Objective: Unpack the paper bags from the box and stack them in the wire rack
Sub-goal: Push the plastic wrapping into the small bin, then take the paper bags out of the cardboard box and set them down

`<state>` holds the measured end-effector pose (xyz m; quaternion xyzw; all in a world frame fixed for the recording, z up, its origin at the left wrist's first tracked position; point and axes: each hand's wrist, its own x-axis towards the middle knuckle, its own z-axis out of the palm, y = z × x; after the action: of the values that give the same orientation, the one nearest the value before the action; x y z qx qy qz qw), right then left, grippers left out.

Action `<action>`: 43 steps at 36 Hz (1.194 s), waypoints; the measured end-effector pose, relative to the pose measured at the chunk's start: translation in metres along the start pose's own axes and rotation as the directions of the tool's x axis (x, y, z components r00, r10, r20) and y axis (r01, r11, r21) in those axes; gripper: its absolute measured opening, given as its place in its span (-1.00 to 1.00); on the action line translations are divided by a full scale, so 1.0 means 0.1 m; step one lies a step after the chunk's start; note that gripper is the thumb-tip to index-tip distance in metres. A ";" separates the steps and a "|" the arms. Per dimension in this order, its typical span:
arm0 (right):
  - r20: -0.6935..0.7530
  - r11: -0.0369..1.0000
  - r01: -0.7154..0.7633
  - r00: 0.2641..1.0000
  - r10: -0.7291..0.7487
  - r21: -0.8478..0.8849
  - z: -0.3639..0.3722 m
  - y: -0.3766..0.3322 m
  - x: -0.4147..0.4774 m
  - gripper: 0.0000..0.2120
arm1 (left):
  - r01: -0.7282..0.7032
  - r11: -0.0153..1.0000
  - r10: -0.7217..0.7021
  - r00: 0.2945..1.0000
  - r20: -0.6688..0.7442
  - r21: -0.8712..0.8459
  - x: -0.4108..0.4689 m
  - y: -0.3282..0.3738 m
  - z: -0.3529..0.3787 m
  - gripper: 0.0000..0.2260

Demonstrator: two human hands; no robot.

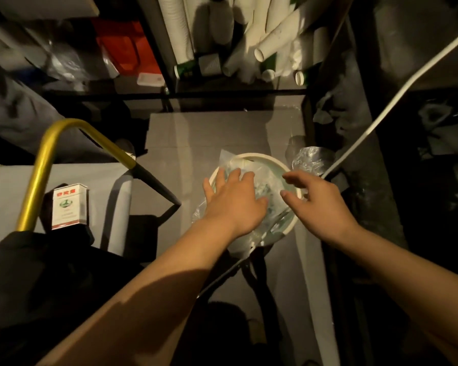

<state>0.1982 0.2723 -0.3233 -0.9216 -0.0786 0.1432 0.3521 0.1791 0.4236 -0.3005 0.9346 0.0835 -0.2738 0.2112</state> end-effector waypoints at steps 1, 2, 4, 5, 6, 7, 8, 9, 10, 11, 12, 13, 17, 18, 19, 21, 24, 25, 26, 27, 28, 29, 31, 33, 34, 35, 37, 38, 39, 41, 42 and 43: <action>-0.006 0.999 0.021 1.000 -0.021 -0.034 -0.07 -0.06 -0.02 -0.64 | -0.004 1.000 0.004 1.000 -0.028 0.003 -0.06 0.04 -0.05 -0.48; -0.013 0.996 0.054 0.998 -0.055 -0.075 -0.17 -0.13 -0.06 -0.63 | -0.014 1.000 0.015 0.998 -0.056 0.010 -0.14 0.10 -0.11 -0.50; -0.016 0.978 0.130 0.991 -0.134 -0.163 -0.39 -0.28 -0.16 -0.61 | -0.042 0.999 0.045 0.993 -0.105 0.028 -0.35 0.21 -0.28 -0.53; -0.018 0.964 0.168 0.984 -0.175 -0.209 -0.53 -0.37 -0.23 -0.60 | -0.056 0.998 0.061 0.990 -0.128 0.042 -0.47 0.28 -0.37 -0.54; -0.021 0.945 0.203 0.976 -0.216 -0.255 -0.67 -0.45 -0.29 -0.59 | -0.068 0.996 0.075 0.985 -0.153 0.054 -0.61 0.35 -0.48 -0.56; -0.018 0.924 0.238 0.967 -0.255 -0.299 -0.81 -0.53 -0.36 -0.58 | -0.078 0.995 0.088 0.980 -0.179 0.065 -0.75 0.42 -0.58 -0.57; -0.018 0.901 0.268 0.956 -0.292 -0.340 -0.97 -0.62 -0.44 -0.57 | -0.087 0.993 0.102 0.973 -0.207 0.079 -0.89 0.49 -0.69 -0.59; -0.020 0.881 0.292 0.946 -0.323 -0.373 -1.15 -0.70 -0.53 -0.56 | -0.095 0.991 0.113 0.967 -0.229 0.092 -1.05 0.58 -0.80 -0.59; -0.028 0.860 0.315 0.934 -0.355 -0.402 -1.35 -0.78 -0.61 -0.56 | -0.097 0.990 0.120 0.962 -0.246 0.103 -1.20 0.70 -0.92 -0.59; -0.034 0.838 0.338 0.921 -0.389 -0.429 -1.56 -0.87 -0.71 -0.56 | -0.099 0.988 0.128 0.957 -0.262 0.122 -1.37 0.82 -1.04 -0.59; -0.039 0.815 0.357 0.907 -0.419 -0.457 -1.75 -0.96 -0.81 -0.55 | -0.103 0.984 0.141 0.950 -0.278 0.147 -1.55 0.94 -1.16 -0.58; -0.045 0.793 0.374 0.893 -0.448 -0.481 -1.93 -1.04 -0.92 -0.52 | -0.115 0.978 0.163 0.941 -0.296 0.174 -1.72 1.05 -1.27 -0.58; -0.082 0.708 0.409 0.833 -0.548 -0.576 -2.69 -1.36 -1.41 -0.53 | -0.203 0.950 0.278 0.895 -0.349 0.235 -2.41 1.58 -1.71 -0.58; -0.098 0.689 0.415 0.813 -0.575 -0.594 -2.88 -1.42 -1.54 -0.54 | -0.229 0.942 0.308 0.881 -0.359 0.247 -2.57 1.73 -1.80 -0.58; -0.114 0.674 0.420 0.793 -0.598 -0.608 -3.08 -1.48 -1.69 -0.54 | -0.256 0.930 0.343 0.864 -0.369 0.265 -2.75 1.87 -1.89 -0.58; -0.153 0.660 0.429 0.757 -0.635 -0.617 -3.46 -1.57 -2.00 -0.54 | -0.305 0.899 0.418 0.813 -0.405 0.315 -3.09 2.20 -2.04 -0.58; -0.205 0.640 0.427 0.707 -0.677 -0.639 -3.91 -1.62 -2.37 -0.56 | -0.370 0.861 0.502 0.725 -0.471 0.347 -3.48 2.61 -2.16 -0.61; -0.222 0.643 0.412 0.704 -0.675 -0.646 -4.06 -1.61 -2.50 -0.56 | -0.388 0.853 0.518 0.703 -0.487 0.348 -3.60 2.75 -2.18 -0.61; -0.236 0.644 0.391 0.705 -0.669 -0.657 -4.19 -1.59 -2.62 -0.55 | -0.407 0.848 0.529 0.683 -0.503 0.339 -3.70 2.89 -2.17 -0.61; -0.250 0.643 0.367 0.706 -0.663 -0.672 -4.32 -1.57 -2.74 -0.54 | -0.428 0.841 0.542 0.663 -0.517 0.332 -3.79 3.03 -2.15 -0.61; -0.265 0.642 0.339 0.706 -0.657 -0.688 -4.45 -1.54 -2.85 -0.54 | -0.453 0.830 0.557 0.643 -0.526 0.325 -3.86 3.16 -2.13 -0.61; -0.278 0.642 0.309 0.710 -0.647 -0.702 -4.56 -1.50 -2.95 -0.53 | -0.480 0.817 0.574 0.621 -0.534 0.321 -3.92 3.29 -2.10 -0.61; -0.324 0.651 0.243 0.711 -0.624 -0.719 -4.75 -1.42 -3.13 -0.52 | -0.531 0.785 0.611 0.577 -0.542 0.319 -4.02 3.54 -2.03 -0.61; -0.379 0.680 0.199 0.705 -0.599 -0.706 -4.91 -1.33 -3.29 -0.52 | -0.567 0.760 0.638 0.556 -0.534 0.318 -4.08 3.78 -1.96 -0.61; -0.410 0.692 0.180 0.692 -0.594 -0.699 -4.99 -1.29 -3.34 -0.52 | -0.579 0.753 0.643 0.552 -0.531 0.311 -4.10 3.89 -1.92 -0.60; -0.434 0.704 0.167 0.682 -0.588 -0.691 -5.06 -1.23 -3.39 -0.52 | -0.592 0.744 0.652 0.545 -0.527 0.309 -4.10 3.99 -1.90 -0.60; -0.476 0.726 0.135 0.672 -0.567 -0.674 -5.17 -1.11 -3.46 -0.53 | -0.619 0.730 0.665 0.543 -0.513 0.292 -4.12 4.17 -1.87 -0.61; -0.506 0.745 0.097 0.675 -0.537 -0.660 -5.27 -0.99 -3.54 -0.53 | -0.637 0.715 0.680 0.537 -0.499 0.288 -4.12 4.35 -1.82 -0.61; -0.527 0.761 0.079 0.677 -0.515 -0.643 -5.29 -0.95 -3.54 -0.52 | -0.641 0.712 0.684 0.543 -0.487 0.286 -4.09 4.40 -1.82 -0.62; -0.566 0.788 0.036 0.675 -0.473 -0.615 -5.31 -0.86 -3.55 -0.51 | -0.651 0.709 0.685 0.543 -0.486 0.271 -4.04 4.47 -1.82 -0.62; -0.591 0.807 0.003 0.680 -0.434 -0.590 -5.33 -0.79 -3.56 -0.50 | -0.663 0.697 0.697 0.538 -0.475 0.272 -4.00 4.55 -1.80 -0.62; -0.617 0.821 -0.032 0.677 -0.401 -0.570 -5.34 -0.73 -3.56 -0.51 | -0.676 0.683 0.712 0.534 -0.456 0.276 -3.94 4.63 -1.78 -0.62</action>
<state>0.0287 -0.0958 0.1799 -0.9492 -0.0695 -0.2918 0.0950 0.0602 0.0714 0.2125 0.9333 -0.2484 0.0987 0.2400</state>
